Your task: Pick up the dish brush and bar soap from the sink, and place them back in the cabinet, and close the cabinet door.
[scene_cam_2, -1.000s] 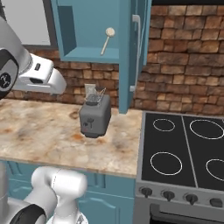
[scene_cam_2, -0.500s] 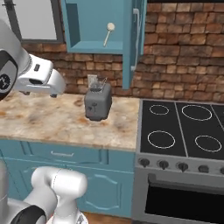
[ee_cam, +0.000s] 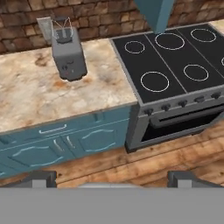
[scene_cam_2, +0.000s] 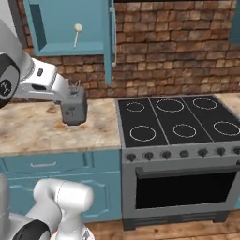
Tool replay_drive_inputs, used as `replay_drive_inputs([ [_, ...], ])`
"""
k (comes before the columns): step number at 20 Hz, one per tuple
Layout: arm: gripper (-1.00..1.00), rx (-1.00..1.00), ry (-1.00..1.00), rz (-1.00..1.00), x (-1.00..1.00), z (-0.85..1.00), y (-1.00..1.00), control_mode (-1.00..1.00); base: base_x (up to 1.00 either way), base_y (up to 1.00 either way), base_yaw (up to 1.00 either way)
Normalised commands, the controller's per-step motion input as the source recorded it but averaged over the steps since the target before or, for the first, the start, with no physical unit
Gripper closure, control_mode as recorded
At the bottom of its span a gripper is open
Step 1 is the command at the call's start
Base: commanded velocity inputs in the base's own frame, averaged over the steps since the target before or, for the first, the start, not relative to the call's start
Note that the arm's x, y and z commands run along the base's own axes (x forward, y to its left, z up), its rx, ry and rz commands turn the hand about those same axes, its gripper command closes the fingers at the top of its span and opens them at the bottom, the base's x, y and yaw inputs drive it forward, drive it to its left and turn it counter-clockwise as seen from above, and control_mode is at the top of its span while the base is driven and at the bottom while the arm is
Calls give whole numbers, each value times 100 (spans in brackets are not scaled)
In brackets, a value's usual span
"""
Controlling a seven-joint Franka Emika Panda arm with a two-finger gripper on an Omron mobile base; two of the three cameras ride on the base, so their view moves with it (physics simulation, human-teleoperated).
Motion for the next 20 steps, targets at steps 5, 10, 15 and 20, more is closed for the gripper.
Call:
replay_drive_inputs([
  [5,-100,0,0,0,0,0,0,100,-31,-6,-58],
  [10,-100,0,0,0,0,0,0,100,-16,-15,-61],
  [15,-100,0,0,0,0,0,0,100,-1,-15,-60],
  [20,-100,0,0,0,0,0,0,100,0,-29,-57],
])
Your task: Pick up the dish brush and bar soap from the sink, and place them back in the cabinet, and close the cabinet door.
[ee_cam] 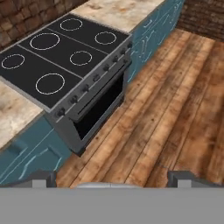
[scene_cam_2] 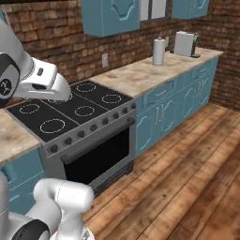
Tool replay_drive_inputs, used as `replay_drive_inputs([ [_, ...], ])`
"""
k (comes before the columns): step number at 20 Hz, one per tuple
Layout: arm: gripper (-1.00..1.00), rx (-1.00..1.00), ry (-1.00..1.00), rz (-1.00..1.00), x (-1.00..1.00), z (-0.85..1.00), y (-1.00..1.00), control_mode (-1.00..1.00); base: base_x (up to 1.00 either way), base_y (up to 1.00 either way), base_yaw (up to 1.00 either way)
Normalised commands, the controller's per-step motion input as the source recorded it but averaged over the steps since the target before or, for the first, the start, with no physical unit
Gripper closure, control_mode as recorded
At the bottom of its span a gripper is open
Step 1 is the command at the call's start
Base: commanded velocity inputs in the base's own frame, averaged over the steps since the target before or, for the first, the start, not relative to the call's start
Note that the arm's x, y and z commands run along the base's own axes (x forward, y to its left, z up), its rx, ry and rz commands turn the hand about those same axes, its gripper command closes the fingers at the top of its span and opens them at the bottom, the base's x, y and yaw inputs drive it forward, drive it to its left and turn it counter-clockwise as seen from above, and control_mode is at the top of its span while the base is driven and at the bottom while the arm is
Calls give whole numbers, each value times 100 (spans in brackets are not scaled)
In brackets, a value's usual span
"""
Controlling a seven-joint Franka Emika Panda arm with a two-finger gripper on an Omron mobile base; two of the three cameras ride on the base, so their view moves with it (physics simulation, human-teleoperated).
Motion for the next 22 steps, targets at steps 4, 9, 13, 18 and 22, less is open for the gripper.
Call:
replay_drive_inputs([
  [4,-100,0,0,0,0,0,0,100,0,-40,-53],
  [9,-100,0,0,0,0,0,0,100,0,-41,-50],
  [13,-100,0,0,0,0,0,0,100,3,-40,-49],
  [18,-100,0,0,0,0,0,0,100,3,-57,-42],
  [22,-100,0,0,0,0,0,0,100,19,-42,-33],
])
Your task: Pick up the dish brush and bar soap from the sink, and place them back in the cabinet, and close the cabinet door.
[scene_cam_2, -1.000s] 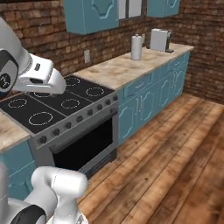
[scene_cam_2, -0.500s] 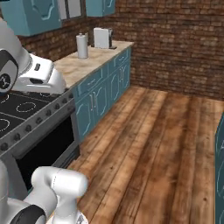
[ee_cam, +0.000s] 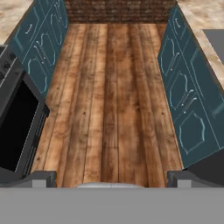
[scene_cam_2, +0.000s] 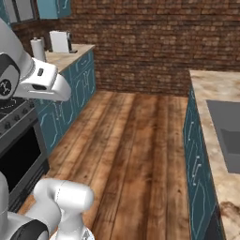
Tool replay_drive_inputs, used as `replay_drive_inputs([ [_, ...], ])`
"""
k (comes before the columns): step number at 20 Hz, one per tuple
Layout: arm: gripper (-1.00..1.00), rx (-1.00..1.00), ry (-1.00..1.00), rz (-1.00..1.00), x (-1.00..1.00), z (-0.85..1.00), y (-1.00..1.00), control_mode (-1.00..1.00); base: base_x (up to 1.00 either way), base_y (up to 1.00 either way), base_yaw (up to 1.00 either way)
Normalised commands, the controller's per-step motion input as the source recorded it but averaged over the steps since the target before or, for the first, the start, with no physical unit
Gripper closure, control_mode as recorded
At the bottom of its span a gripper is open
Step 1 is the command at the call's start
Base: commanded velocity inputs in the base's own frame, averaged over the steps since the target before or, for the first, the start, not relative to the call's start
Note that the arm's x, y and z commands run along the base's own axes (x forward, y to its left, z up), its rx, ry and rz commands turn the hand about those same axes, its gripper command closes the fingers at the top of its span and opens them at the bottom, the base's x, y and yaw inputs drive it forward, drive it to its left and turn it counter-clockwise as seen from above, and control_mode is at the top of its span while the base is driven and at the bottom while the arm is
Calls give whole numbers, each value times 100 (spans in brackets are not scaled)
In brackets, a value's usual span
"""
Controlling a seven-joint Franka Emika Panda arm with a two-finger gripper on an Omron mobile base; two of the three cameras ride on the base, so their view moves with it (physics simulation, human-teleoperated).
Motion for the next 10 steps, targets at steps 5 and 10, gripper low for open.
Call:
replay_drive_inputs([
  [5,-100,0,0,0,0,0,0,100,57,-12,-12],
  [10,-100,0,0,0,0,0,0,100,80,0,-4],
])
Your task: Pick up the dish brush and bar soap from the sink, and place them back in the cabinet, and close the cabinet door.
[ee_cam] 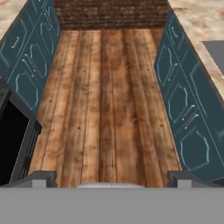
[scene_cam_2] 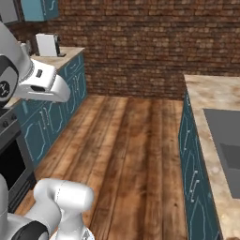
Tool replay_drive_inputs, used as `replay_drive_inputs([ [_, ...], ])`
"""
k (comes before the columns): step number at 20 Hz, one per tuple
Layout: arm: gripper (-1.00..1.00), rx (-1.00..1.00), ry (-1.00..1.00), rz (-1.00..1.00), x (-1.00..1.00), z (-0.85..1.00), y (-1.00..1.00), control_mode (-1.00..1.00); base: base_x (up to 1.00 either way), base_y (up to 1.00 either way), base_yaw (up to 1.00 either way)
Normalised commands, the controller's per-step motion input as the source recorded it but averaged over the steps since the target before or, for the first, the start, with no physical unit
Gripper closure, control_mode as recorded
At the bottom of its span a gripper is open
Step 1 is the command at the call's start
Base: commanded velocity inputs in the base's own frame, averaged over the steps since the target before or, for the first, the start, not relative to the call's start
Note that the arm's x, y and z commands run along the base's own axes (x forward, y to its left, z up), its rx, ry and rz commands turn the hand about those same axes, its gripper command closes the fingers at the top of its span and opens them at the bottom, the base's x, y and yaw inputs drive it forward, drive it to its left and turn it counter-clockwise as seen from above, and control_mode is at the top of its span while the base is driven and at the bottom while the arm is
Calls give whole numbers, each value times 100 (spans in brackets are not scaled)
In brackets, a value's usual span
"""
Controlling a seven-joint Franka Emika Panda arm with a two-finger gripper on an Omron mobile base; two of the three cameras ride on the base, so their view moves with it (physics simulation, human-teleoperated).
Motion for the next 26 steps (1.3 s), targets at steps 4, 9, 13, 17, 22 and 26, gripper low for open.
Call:
replay_drive_inputs([
  [4,-100,0,0,0,0,0,0,100,90,0,-3],
  [9,-100,0,0,0,0,0,0,100,87,-6,-5],
  [13,-100,0,0,0,0,0,0,100,83,-12,-6],
  [17,-100,0,0,0,0,0,0,100,66,-25,-13],
  [22,-100,0,0,0,0,0,0,100,31,-30,-49],
  [26,-100,0,0,0,0,0,0,100,21,-3,-72],
])
